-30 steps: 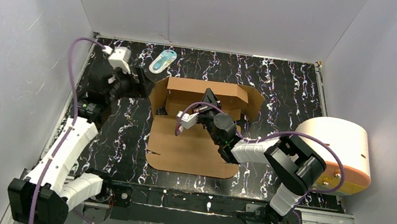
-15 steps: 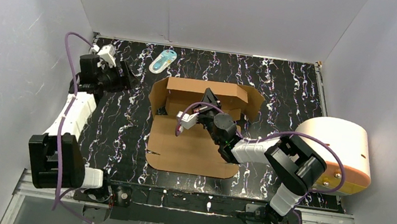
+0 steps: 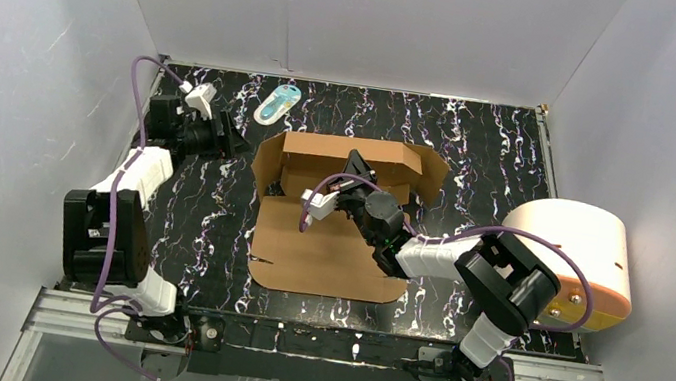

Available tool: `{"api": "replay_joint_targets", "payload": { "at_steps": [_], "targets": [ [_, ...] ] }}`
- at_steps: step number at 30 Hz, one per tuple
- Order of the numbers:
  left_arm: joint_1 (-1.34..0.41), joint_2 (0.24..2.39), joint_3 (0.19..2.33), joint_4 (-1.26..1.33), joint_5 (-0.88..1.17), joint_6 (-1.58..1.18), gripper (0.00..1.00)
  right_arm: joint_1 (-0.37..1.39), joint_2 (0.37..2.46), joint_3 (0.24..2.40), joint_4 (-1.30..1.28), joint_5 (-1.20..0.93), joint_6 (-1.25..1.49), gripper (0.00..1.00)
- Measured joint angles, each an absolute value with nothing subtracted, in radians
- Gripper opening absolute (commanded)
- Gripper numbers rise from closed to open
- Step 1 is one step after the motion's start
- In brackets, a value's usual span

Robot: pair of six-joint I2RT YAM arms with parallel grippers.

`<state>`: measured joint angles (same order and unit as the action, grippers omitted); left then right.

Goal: Fold the paper box

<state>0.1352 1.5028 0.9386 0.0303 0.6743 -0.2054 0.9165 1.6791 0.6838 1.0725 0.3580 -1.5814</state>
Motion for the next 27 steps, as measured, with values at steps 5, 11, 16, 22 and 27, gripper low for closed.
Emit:
{"api": "replay_joint_targets", "payload": {
  "at_steps": [5,11,16,22,27],
  "targets": [
    [0.105,1.510,0.939,0.067,0.701,-0.181,0.72,0.916,1.677,0.684,1.071,0.352,-1.573,0.02],
    [0.059,1.525,0.931,0.105,0.717,-0.175,0.72,0.916,1.676,0.684,1.069,0.345,-1.570,0.02],
    [0.027,1.538,0.922,0.115,0.707,-0.179,0.72,0.916,1.674,0.684,1.065,0.345,-1.567,0.02],
    [-0.022,1.483,0.877,0.128,0.641,-0.196,0.71,0.916,1.674,0.684,1.061,0.336,-1.563,0.02],
    [-0.068,1.431,0.841,0.143,0.577,-0.225,0.71,0.916,1.669,0.685,1.049,0.332,-1.555,0.02]
  ]
}}
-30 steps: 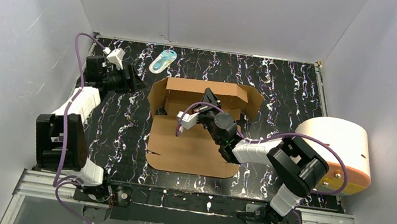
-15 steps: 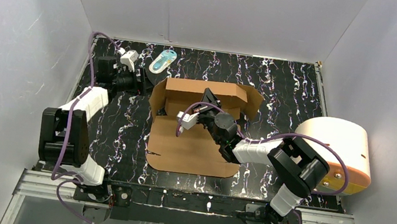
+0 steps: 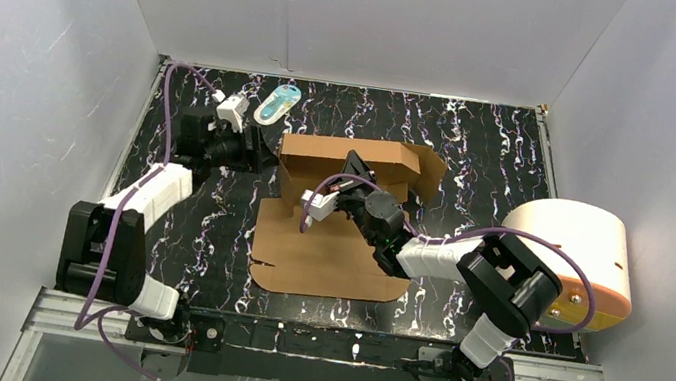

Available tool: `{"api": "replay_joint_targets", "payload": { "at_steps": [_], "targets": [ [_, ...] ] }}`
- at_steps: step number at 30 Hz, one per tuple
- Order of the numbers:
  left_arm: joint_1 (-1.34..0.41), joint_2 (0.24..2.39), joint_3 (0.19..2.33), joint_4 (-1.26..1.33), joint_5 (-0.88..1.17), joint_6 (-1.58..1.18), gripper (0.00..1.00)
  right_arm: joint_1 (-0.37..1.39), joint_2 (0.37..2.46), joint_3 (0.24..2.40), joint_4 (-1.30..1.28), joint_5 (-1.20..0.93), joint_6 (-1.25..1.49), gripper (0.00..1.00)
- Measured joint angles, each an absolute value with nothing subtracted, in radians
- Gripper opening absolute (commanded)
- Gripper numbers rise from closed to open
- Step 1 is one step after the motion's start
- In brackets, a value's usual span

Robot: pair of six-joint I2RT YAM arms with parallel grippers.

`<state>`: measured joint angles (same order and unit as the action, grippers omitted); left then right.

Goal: Fold the paper box

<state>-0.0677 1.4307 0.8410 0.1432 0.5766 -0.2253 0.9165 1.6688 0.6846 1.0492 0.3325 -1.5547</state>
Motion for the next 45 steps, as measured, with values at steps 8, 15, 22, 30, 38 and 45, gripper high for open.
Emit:
{"api": "replay_joint_targets", "payload": {
  "at_steps": [8,15,22,30,38,45],
  "targets": [
    [-0.119,1.304,0.632,0.326,0.467,-0.318,0.70,0.917,1.663,0.687,1.026,0.326,-1.549,0.02],
    [-0.162,1.300,0.528,0.492,0.440,-0.358,0.70,0.921,1.660,0.698,0.988,0.326,-1.551,0.02],
    [-0.192,1.317,0.482,0.630,0.437,-0.357,0.67,0.944,1.660,0.706,0.966,0.327,-1.560,0.02],
    [-0.238,1.321,0.478,0.694,0.397,-0.318,0.62,0.970,1.660,0.733,0.918,0.327,-1.560,0.02],
    [-0.268,1.320,0.451,0.738,0.312,-0.295,0.51,0.971,1.660,0.744,0.888,0.331,-1.551,0.02],
    [-0.308,1.320,0.417,0.791,0.196,-0.288,0.47,0.971,1.660,0.750,0.881,0.330,-1.541,0.02]
  ]
}}
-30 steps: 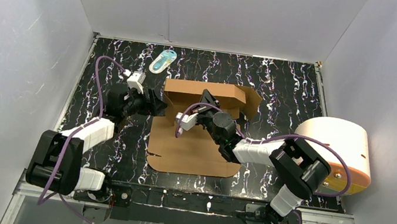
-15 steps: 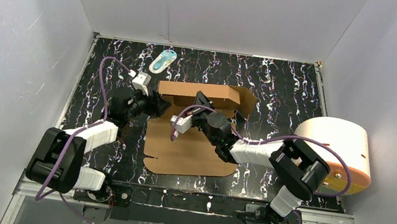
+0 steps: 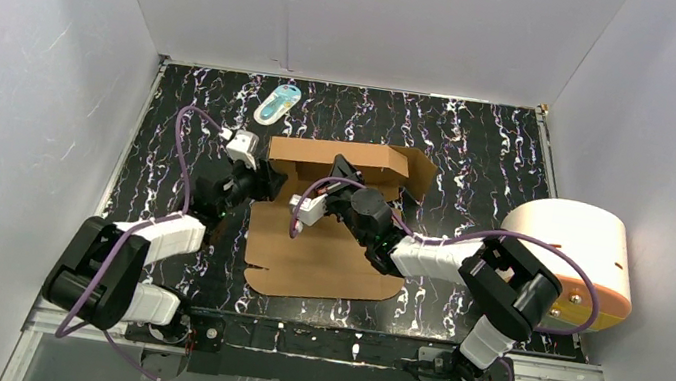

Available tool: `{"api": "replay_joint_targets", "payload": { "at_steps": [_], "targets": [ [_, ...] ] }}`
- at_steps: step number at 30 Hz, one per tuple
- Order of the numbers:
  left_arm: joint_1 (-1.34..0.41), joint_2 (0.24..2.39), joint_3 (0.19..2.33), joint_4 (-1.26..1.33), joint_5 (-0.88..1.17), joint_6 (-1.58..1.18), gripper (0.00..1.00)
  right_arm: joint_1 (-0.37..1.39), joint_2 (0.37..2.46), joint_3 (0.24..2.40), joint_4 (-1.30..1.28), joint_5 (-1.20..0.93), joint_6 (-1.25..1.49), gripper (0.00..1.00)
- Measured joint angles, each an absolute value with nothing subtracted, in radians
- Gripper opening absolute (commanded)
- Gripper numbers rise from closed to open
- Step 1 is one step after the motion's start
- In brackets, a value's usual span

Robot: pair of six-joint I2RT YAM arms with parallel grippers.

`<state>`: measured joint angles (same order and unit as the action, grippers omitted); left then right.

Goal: Fold the paper box

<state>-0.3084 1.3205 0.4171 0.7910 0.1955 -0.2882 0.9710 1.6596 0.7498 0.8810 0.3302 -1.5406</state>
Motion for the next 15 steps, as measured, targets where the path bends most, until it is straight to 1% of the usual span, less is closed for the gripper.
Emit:
{"api": "replay_joint_targets", "payload": {
  "at_steps": [6,15],
  "targets": [
    [-0.355,1.337,0.388,0.879,0.075,-0.288,0.45,0.972,1.660,0.757,0.869,0.329,-1.533,0.01],
    [-0.424,1.427,0.384,1.022,-0.115,-0.280,0.39,0.972,1.655,0.759,0.861,0.327,-1.505,0.01]
  ]
}}
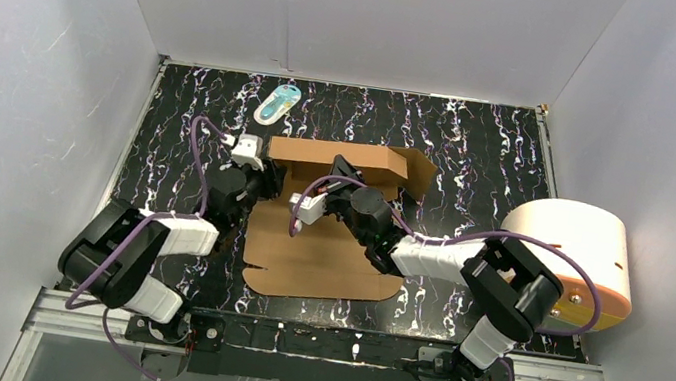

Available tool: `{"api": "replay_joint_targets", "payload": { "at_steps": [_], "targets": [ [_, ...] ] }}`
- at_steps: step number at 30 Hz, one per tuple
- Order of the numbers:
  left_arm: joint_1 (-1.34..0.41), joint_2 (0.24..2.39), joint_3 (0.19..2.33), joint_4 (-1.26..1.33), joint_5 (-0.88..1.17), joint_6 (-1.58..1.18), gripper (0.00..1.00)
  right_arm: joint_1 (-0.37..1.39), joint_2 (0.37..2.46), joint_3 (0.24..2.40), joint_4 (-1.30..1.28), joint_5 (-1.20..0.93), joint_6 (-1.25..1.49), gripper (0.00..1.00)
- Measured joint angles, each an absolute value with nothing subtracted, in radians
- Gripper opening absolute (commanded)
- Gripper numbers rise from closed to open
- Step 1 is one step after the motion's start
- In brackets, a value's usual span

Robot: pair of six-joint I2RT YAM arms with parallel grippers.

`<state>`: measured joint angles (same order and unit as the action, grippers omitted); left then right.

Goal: Fold the paper box

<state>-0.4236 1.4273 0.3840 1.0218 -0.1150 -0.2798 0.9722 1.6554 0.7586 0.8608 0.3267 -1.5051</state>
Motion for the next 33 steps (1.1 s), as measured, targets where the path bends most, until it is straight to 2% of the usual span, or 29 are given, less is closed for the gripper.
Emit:
{"api": "replay_joint_targets", "payload": {
  "at_steps": [12,23,33],
  "targets": [
    [-0.546,1.570,0.400,1.211,-0.460,-0.261,0.29,0.985,1.630,0.783,0.783,0.328,-1.446,0.01],
    [-0.635,1.739,0.486,1.361,-0.801,-0.199,0.31,0.999,1.629,0.819,0.725,0.334,-1.405,0.01],
    [-0.646,1.794,0.527,1.411,-0.958,-0.156,0.26,1.005,1.629,0.837,0.685,0.319,-1.384,0.02]
  ]
}}
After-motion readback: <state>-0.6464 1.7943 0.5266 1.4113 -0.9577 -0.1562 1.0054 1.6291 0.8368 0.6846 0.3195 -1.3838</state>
